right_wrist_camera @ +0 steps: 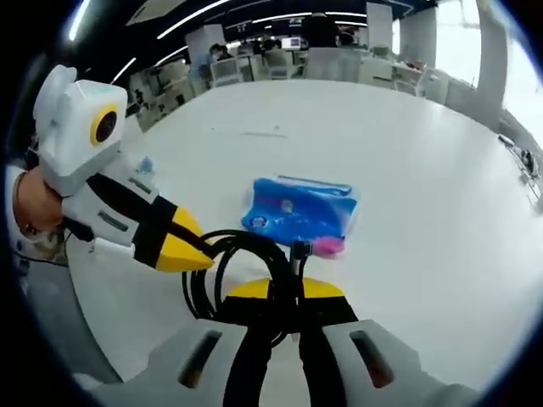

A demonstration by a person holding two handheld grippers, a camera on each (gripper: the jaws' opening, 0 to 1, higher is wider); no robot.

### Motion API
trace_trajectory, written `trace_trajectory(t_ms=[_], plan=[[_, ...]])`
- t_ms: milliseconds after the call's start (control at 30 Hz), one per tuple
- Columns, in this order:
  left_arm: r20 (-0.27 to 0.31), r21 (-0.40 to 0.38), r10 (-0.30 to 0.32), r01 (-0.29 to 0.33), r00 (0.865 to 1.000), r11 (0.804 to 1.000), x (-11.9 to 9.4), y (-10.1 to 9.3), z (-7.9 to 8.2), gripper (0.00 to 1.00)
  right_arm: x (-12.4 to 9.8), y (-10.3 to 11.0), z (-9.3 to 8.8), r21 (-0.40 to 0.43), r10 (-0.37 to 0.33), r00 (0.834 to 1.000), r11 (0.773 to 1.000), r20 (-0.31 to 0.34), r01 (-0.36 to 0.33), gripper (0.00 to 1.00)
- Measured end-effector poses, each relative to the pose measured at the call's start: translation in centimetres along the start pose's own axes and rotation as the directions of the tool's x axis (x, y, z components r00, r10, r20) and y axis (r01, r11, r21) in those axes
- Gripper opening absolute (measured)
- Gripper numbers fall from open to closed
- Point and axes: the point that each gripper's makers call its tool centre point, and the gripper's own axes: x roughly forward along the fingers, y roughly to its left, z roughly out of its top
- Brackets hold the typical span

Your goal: Arrange the tabletop items into an orderly group along one side of the table until the central work area is clear of visible clutter.

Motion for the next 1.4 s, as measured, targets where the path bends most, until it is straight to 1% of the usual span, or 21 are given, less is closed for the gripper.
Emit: trace_trajectory(t_ms=[233, 467, 700, 1000, 1167, 1400], plan=[[-0.013, -0.009, 0.008, -0.008, 1.000, 1.000, 1.0, 0.5, -0.1, 0.04, 1.3, -0.6, -0.5, 0.011, 0.004, 1.000, 1.000, -0.011, -0.004, 0.08], [-0.023, -0.019, 0.017, -0.017, 1.000, 1.000, 2.1, 1.0, -0.7, 0.04, 2.5, -1.0, -1.3, 0.004, 0.001, 1.000, 1.000, -0.028, -0.001, 0.08], [-0.027, -0.021, 0.028, -0.028, 0.999, 0.999, 2.8, 1.5, -1.1, 0.05, 3.4, -1.3, -1.8, 0.004, -0.001, 0.999, 1.000, -0.037, 0.002, 0.08], [-0.027, -0.032, 0.030, -0.030, 0.999, 0.999, 3.1, 1.7, -1.5, 0.04, 3.9, -1.4, -2.4, 0.002, -0.003, 0.999, 1.000, -0.047, 0.003, 0.09], [-0.025, -0.025, 0.032, -0.032, 0.999, 0.999, 3.2, 1.7, -1.6, 0.05, 4.1, -1.4, -2.7, 0.000, -0.002, 0.999, 1.000, -0.049, 0.002, 0.09], [-0.011, -0.020, 0.036, -0.036, 0.999, 0.999, 3.3, 1.8, -1.6, 0.05, 4.4, -1.4, -2.9, -0.002, -0.006, 0.999, 1.000, -0.053, 0.006, 0.09]])
